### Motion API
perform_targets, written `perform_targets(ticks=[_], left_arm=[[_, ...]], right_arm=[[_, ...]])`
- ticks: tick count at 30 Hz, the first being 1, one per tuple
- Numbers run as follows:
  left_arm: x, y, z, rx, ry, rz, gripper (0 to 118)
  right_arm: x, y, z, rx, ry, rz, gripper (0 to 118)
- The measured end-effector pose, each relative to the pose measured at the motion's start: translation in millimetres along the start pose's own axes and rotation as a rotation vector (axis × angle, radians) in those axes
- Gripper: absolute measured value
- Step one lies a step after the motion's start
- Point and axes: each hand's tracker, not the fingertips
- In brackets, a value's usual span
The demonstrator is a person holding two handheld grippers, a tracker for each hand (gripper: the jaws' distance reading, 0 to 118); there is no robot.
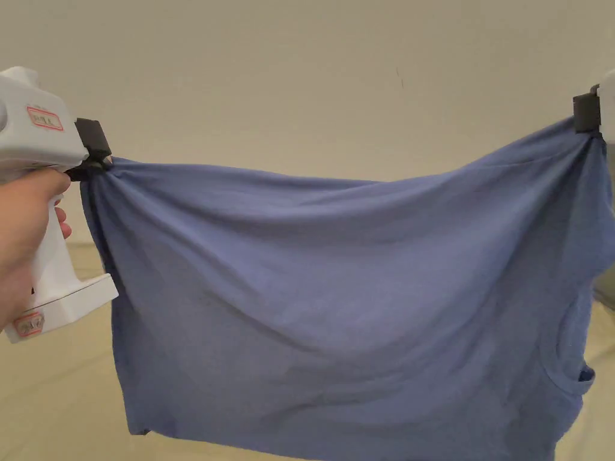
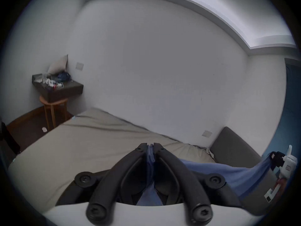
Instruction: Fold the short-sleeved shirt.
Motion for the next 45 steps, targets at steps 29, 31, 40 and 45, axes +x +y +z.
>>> perform_targets(ticks=[29, 31, 40, 45], left_arm=[[23.1, -1.0, -160.4, -0.117, 0.152, -0.011, 5], [12.8, -27.9, -184.5, -0.175, 0.157, -0.023, 5], [-45.1, -184.6, -241.7, -0.414, 0.183, 0.013, 5], [-77.2, -251.1, -225.8, -0.494, 0.171, 0.056, 5]], right_arm=[[-50.6, 19.5, -218.7, -0.225, 0.024, -0.048, 5], [-64.1, -13.1, -233.3, -0.253, 0.053, -0.032, 5], [-112.5, -185.5, -271.6, -0.475, 0.145, -0.040, 5], [-116.1, -270.5, -255.2, -0.553, 0.201, -0.077, 5]])
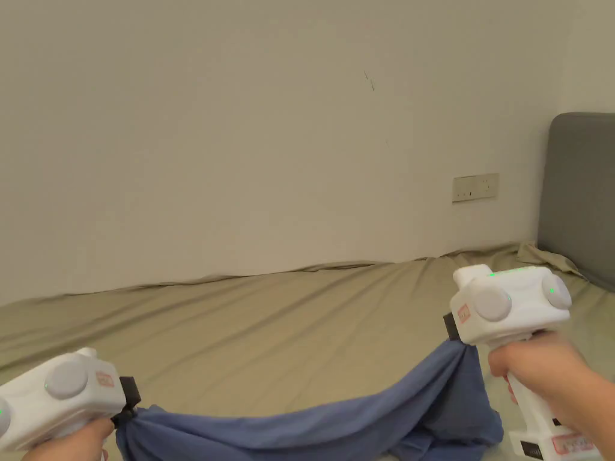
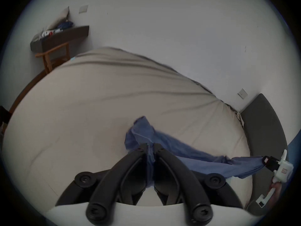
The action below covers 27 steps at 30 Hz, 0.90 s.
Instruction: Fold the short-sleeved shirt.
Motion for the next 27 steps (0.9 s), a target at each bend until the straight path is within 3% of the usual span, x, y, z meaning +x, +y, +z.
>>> perform_targets(ticks=[4, 9, 12, 19, 27], left_arm=[[-29.5, -50.6, 30.1, 0.009, -0.081, 0.031, 5], [-49.0, -98.3, 106.1, 0.080, -0.129, -0.073, 5], [-64.4, -130.1, 149.3, 0.091, -0.154, -0.043, 5], [-106.1, -189.7, 223.1, 0.043, -0.137, -0.069, 5], [-138.2, -266.2, 270.6, -0.064, -0.136, -0.071, 5]], right_arm=[[12.6, -62.6, 17.9, 0.011, 0.054, -0.048, 5], [28.6, -125.8, 82.1, 0.056, 0.104, -0.058, 5], [36.1, -162.4, 125.1, 0.055, 0.123, -0.066, 5], [51.7, -235.2, 200.8, -0.015, 0.159, 0.013, 5], [47.7, -317.1, 252.3, -0.164, 0.136, 0.101, 5]])
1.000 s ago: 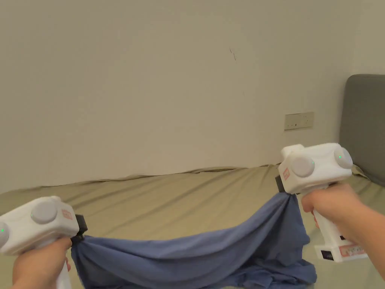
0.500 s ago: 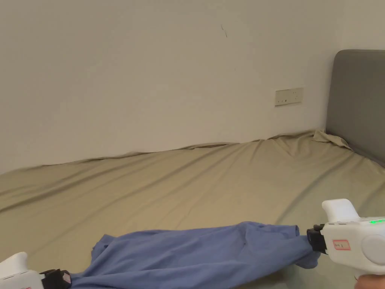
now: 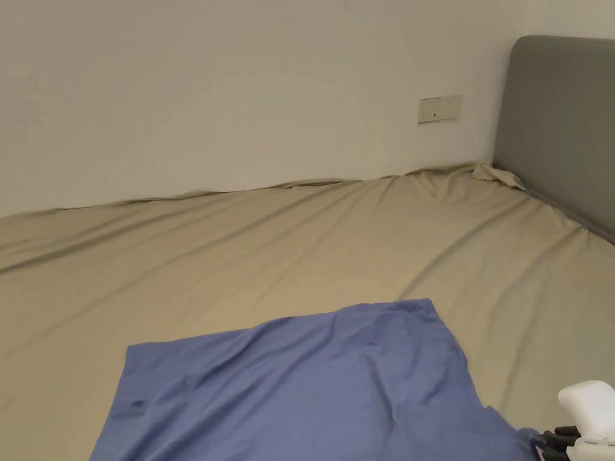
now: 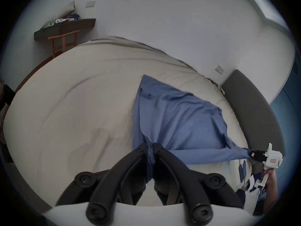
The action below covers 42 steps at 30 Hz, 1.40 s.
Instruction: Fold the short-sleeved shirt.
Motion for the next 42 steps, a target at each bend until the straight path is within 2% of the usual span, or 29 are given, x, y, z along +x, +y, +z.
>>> perform_targets(ticks=[4, 7, 10, 13, 17, 20, 23, 24, 25, 26, 27, 28, 29, 30, 31, 32, 34, 37, 38, 39, 40, 41, 42], left_arm=[[-6.8, -28.3, -4.5, -0.074, 0.051, -0.066, 5], [-23.2, -37.6, -11.5, -0.097, 0.068, -0.052, 6], [-37.8, -44.1, -20.3, -0.136, 0.097, -0.061, 5], [-44.5, -61.8, -36.1, -0.211, 0.162, -0.106, 5], [-56.1, -86.8, -68.3, -0.297, 0.231, -0.112, 5], [-61.8, -87.0, -76.3, -0.258, 0.226, -0.085, 5], [-49.8, -89.1, -81.4, -0.278, 0.272, -0.197, 6], [-47.1, -91.8, -81.9, -0.266, 0.281, -0.188, 11], [-45.3, -93.0, -82.2, -0.256, 0.286, -0.197, 30], [-43.7, -91.7, -79.7, -0.243, 0.281, -0.204, 70], [-42.3, -89.4, -77.0, -0.235, 0.267, -0.203, 112], [-30.6, -81.6, -62.7, -0.240, 0.175, -0.127, 118], [-24.5, -74.7, -50.0, -0.231, 0.144, -0.069, 118], [-17.8, -68.3, -33.9, -0.207, 0.089, -0.058, 118], [-7.3, -58.0, -15.1, -0.082, 0.055, -0.050, 118], [3.7, -51.2, -0.3, -0.001, 0.047, -0.071, 118], [23.2, -44.2, 20.2, 0.089, 0.026, -0.132, 118], [59.5, -42.2, 27.8, 0.031, 0.044, -0.219, 118], [68.9, -51.2, 26.7, 0.008, 0.050, -0.256, 118], [77.9, -57.8, 25.5, 0.033, 0.053, -0.269, 100], [84.8, -67.7, 23.7, 0.056, 0.043, -0.281, 33], [89.6, -74.9, 18.9, 0.044, 0.047, -0.272, 0], [91.7, -81.8, 13.2, 0.018, 0.057, -0.263, 0]], right_arm=[[-14.5, -42.1, -5.7, -0.098, -0.006, 0.051, 5], [-18.2, -61.6, -15.5, -0.154, 0.000, 0.025, 5], [-16.9, -74.8, -28.4, -0.206, -0.032, 0.048, 5], [-12.6, -82.0, -44.6, -0.278, -0.017, 0.013, 5], [-11.9, -93.8, -72.9, -0.366, -0.020, 0.023, 5], [-9.6, -98.3, -85.3, -0.381, -0.019, 0.004, 5], [-9.3, -94.0, -82.8, -0.397, -0.011, 0.014, 5], [-9.6, -94.9, -84.1, -0.398, -0.010, 0.019, 5], [-9.4, -95.2, -85.4, -0.399, -0.009, 0.017, 11], [-8.0, -93.6, -83.6, -0.399, -0.006, 0.008, 25], [-8.0, -89.5, -80.5, -0.401, 0.000, 0.011, 64], [-7.6, -83.5, -74.7, -0.397, 0.017, 0.053, 118], [-6.7, -74.9, -59.2, -0.355, 0.009, 0.079, 118], [-6.6, -66.9, -44.5, -0.282, -0.008, 0.064, 115], [-6.9, -54.5, -24.2, -0.178, -0.033, 0.045, 117], [-8.8, -42.6, -4.7, -0.028, -0.028, 0.024, 118], [-10.1, -15.6, 35.1, 0.097, -0.059, -0.036, 118], [-32.8, -0.6, 68.6, 0.310, -0.106, -0.129, 118], [-43.2, -1.8, 75.5, 0.344, -0.091, -0.128, 111], [-54.2, -4.3, 78.7, 0.374, -0.081, -0.110, 87], [-68.1, -7.6, 78.8, 0.378, -0.089, -0.093, 16], [-80.1, -10.4, 74.8, 0.361, -0.097, -0.076, 2], [-90.0, -16.0, 73.0, 0.350, -0.098, -0.080, 2]])
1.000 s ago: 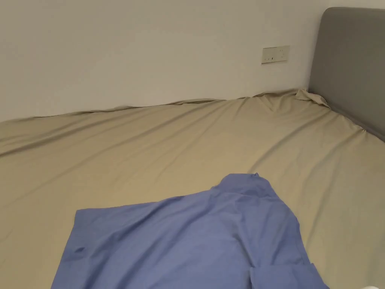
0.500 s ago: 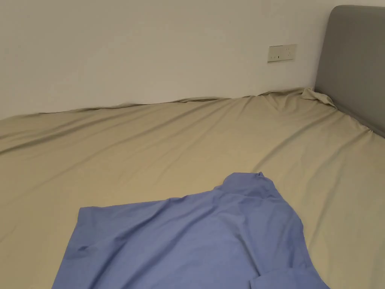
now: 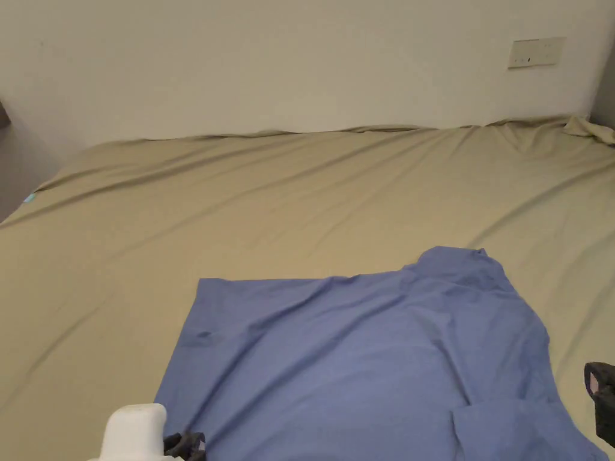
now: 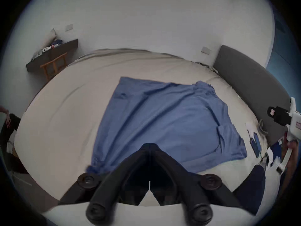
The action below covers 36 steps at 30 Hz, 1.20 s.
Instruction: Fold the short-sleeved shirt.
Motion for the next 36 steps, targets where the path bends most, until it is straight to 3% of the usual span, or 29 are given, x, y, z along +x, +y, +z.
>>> perform_targets(ticks=[2, 3, 6, 7, 8, 9, 11, 14, 16, 20, 21, 22, 24, 25, 27, 29, 30, 31, 32, 33, 34, 36], left_arm=[[-2.8, -14.5, -10.5, -0.043, -0.065, 0.033, 0], [-3.9, -16.6, -13.0, -0.061, -0.080, 0.054, 0], [-27.3, -14.2, -16.9, -0.052, -0.029, 0.073, 0], [-39.2, -11.7, -19.9, -0.042, 0.029, 0.078, 45], [-53.0, -10.2, -24.8, -0.033, 0.093, 0.064, 107], [-68.7, -12.7, -33.1, -0.047, 0.151, 0.041, 118], [-98.9, -17.1, -61.9, -0.094, 0.274, -0.005, 118], [-109.5, -35.7, -80.7, -0.291, 0.279, 0.032, 118], [-114.2, -44.3, -94.3, -0.287, 0.275, 0.066, 116], [-106.8, -52.5, -108.5, -0.355, 0.291, 0.009, 78], [-109.4, -54.7, -109.3, -0.323, 0.235, 0.068, 71], [-107.8, -52.0, -106.4, -0.312, 0.282, 0.058, 71], [-104.1, -46.5, -101.5, -0.287, 0.268, 0.021, 13], [-99.4, -48.4, -88.8, -0.243, 0.273, 0.034, 4], [-103.7, -44.4, -78.3, -0.215, 0.117, 0.175, 4], [-84.6, -36.8, -57.3, -0.159, 0.132, 0.174, 4], [-78.3, -34.2, -50.8, -0.151, 0.128, 0.165, 4], [-73.8, -31.4, -46.1, -0.145, 0.114, 0.174, 4], [-69.8, -29.0, -42.3, -0.136, 0.085, 0.199, 4], [-80.6, -22.9, -38.8, -0.141, 0.035, 0.258, 4], [-81.7, -20.0, -36.6, -0.137, 0.023, 0.273, 4], [-75.8, -15.5, -32.9, -0.132, 0.031, 0.257, 4]], right_arm=[[-13.9, -7.4, 0.6, -0.032, 0.170, -0.035, 2], [-17.5, -11.4, -4.2, -0.054, 0.206, -0.058, 2], [-23.7, -10.8, -3.9, -0.037, 0.216, -0.002, 2], [-23.4, -9.9, -2.9, -0.027, 0.208, 0.005, 2], [-21.8, -8.1, -2.6, -0.025, 0.206, 0.002, 2], [-18.2, -5.9, -3.3, -0.025, 0.213, -0.006, 2], [-11.1, -4.3, -6.0, -0.026, 0.228, -0.039, 2], [-0.6, -7.3, -13.0, -0.062, 0.224, -0.088, 2], [4.2, -17.4, -17.8, -0.081, 0.209, -0.094, 2], [8.3, -26.6, -21.1, -0.173, 0.149, -0.068, 2], [10.8, -30.1, -22.6, -0.199, 0.133, -0.062, 2], [14.7, -34.8, -24.5, -0.224, 0.114, -0.060, 2], [27.7, -42.7, -29.6, -0.262, 0.093, -0.055, 2], [35.5, -47.4, -32.6, -0.291, 0.081, -0.057, 2], [56.8, -58.7, -40.9, -0.324, 0.053, -0.086, 2], [79.9, -72.9, -54.8, -0.380, 0.060, -0.144, 3], [87.6, -79.6, -61.8, -0.423, 0.088, -0.175, 21], [94.3, -88.0, -69.7, -0.454, 0.125, -0.207, 88], [97.1, -96.5, -77.2, -0.478, 0.126, -0.234, 118], [95.4, -106.1, -85.0, -0.528, 0.126, -0.245, 118], [96.5, -111.1, -81.9, -0.445, 0.152, -0.251, 117], [91.9, -119.5, -91.8, -0.556, 0.140, -0.255, 117]])
